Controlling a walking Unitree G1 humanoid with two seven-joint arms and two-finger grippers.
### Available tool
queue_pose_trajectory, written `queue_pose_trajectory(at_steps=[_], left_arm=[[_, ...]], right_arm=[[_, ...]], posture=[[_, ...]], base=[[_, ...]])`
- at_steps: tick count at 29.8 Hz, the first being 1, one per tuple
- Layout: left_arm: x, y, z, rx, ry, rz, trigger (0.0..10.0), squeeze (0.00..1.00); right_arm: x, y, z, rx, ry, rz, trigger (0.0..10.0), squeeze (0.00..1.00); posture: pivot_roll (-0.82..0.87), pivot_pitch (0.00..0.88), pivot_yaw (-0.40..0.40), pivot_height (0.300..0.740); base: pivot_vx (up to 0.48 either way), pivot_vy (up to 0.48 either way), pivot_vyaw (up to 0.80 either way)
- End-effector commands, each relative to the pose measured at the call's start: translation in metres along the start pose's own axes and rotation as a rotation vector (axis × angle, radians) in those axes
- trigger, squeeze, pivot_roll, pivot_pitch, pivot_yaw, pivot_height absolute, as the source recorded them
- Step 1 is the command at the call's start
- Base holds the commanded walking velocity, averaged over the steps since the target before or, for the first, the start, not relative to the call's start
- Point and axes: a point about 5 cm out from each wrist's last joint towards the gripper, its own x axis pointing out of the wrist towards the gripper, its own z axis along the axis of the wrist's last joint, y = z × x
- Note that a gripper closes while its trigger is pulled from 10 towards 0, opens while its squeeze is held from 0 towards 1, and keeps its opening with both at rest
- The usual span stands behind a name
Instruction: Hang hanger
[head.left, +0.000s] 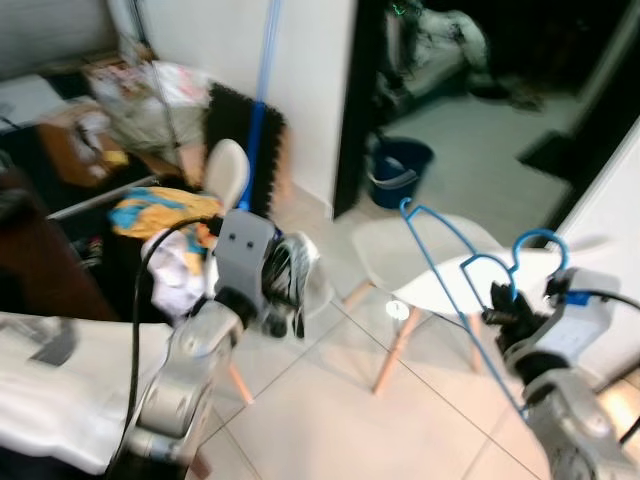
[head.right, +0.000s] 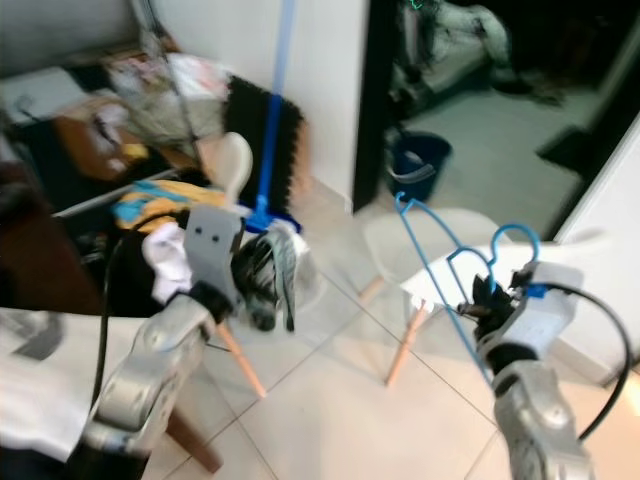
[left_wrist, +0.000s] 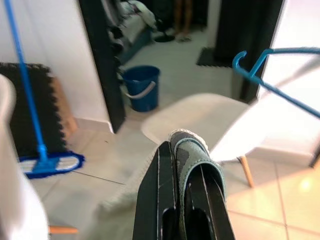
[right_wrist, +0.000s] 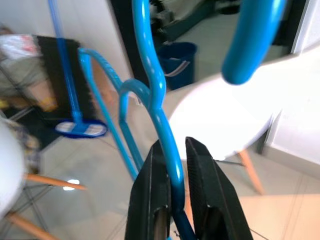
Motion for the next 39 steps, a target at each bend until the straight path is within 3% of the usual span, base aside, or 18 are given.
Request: queue_pose_trajectory(at_steps=[1, 7, 13, 17, 20, 21, 25, 31, 39], left_arm=[[-0.022, 0.0, -0.009, 0.046, 0.057, 0.022, 10.0, 0.0], [-0.043, -0.01, -0.021, 0.041, 0.112, 0.024, 10.0, 0.0], [-0.05, -0.012, -0.032, -0.012, 0.169, 0.029, 10.0, 0.0], [-0.05, 0.004, -0.045, -0.051, 0.192, 0.013, 10.0, 0.0], [-0.05, 0.01, -0.045, 0.037, 0.182, 0.023, 10.0, 0.0], [-0.05, 0.009, -0.044, 0.118, 0.169, 0.023, 10.0, 0.0], [-0.048, 0.007, -0.042, 0.201, 0.148, 0.034, 10.0, 0.0], [-0.045, 0.007, -0.04, 0.165, 0.133, 0.018, 10.0, 0.0], [-0.045, 0.006, -0.041, 0.155, 0.121, -0.015, 10.0, 0.0]], right_arm=[[-0.012, 0.016, 0.001, -0.072, -0.014, 0.04, 10.0, 0.0], [-0.028, 0.014, -0.01, -0.125, 0.041, 0.033, 10.0, 0.0], [-0.04, 0.006, -0.019, -0.124, 0.09, 0.001, 10.0, 0.0], [-0.042, -0.003, -0.029, -0.089, 0.113, -0.019, 10.0, 0.0], [-0.039, -0.005, -0.033, -0.05, 0.118, -0.009, 10.0, 0.0], [-0.039, -0.007, -0.034, -0.013, 0.122, -0.003, 10.0, 0.0], [-0.041, -0.008, -0.036, 0.088, 0.13, 0.011, 10.0, 0.0], [-0.035, 0.005, -0.036, 0.179, 0.13, 0.079, 10.0, 0.0], [-0.031, 0.012, -0.038, 0.228, 0.131, 0.126, 10.0, 0.0]], posture=[[-0.04, 0.081, -0.027, 0.74], [-0.04, 0.079, -0.039, 0.74], [-0.06, 0.069, -0.045, 0.74], [-0.06, 0.036, -0.038, 0.74], [-0.06, 0.03, -0.033, 0.74], [-0.06, 0.028, -0.029, 0.74], [-0.05, 0.038, -0.033, 0.74], [-0.02, 0.043, -0.029, 0.74], [-0.02, 0.045, -0.024, 0.74]], base=[[0.0, 0.0, -0.79], [0.0, 0.0, -0.79], [0.0, 0.0, -0.79], [0.0, 0.0, -0.79], [0.0, 0.0, -0.79], [0.0, 0.0, -0.79], [0.0, 0.0, -0.79], [0.0, 0.0, -0.79], [0.0, 0.0, -0.8]])
